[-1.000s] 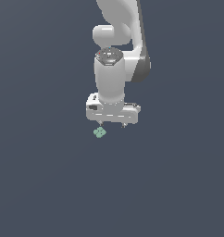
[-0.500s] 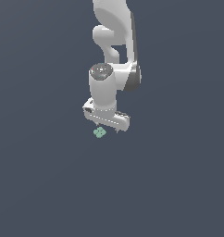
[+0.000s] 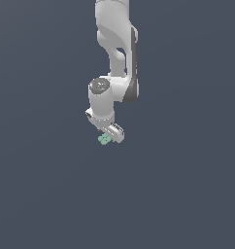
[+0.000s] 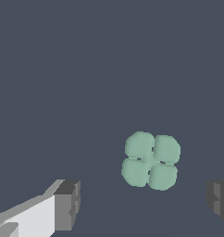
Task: Pick up the object and move it to a goal position.
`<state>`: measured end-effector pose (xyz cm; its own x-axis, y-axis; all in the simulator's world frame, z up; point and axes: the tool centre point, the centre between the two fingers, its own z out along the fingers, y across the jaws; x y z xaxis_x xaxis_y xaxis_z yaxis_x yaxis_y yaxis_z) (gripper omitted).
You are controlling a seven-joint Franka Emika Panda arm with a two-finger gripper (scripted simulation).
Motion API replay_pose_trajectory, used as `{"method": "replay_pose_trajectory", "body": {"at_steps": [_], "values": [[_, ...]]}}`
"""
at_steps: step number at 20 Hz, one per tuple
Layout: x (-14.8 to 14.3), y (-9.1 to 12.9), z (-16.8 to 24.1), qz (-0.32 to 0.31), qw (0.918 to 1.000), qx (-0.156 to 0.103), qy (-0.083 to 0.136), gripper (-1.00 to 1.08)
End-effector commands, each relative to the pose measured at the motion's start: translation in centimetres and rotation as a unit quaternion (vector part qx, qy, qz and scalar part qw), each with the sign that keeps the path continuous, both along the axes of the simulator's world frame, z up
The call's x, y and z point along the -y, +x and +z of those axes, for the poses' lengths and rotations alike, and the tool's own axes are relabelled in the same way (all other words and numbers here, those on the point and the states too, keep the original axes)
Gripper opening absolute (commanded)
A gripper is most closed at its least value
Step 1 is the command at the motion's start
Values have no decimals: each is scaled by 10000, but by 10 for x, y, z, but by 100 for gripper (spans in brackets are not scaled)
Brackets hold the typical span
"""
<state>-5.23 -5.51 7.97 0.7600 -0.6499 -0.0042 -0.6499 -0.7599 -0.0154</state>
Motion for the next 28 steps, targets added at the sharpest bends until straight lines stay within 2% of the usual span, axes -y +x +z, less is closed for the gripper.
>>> {"method": "replay_pose_trajectory", "body": {"at_steps": [1,9,16,28], "values": [[6,-6,-9,-283,9996,-13,-23,100],[16,-18,-22,-726,9973,-38,-67,100],[16,-18,-27,-719,9974,-41,-67,100],[16,-19,-71,-745,9972,-40,-68,100]]}}
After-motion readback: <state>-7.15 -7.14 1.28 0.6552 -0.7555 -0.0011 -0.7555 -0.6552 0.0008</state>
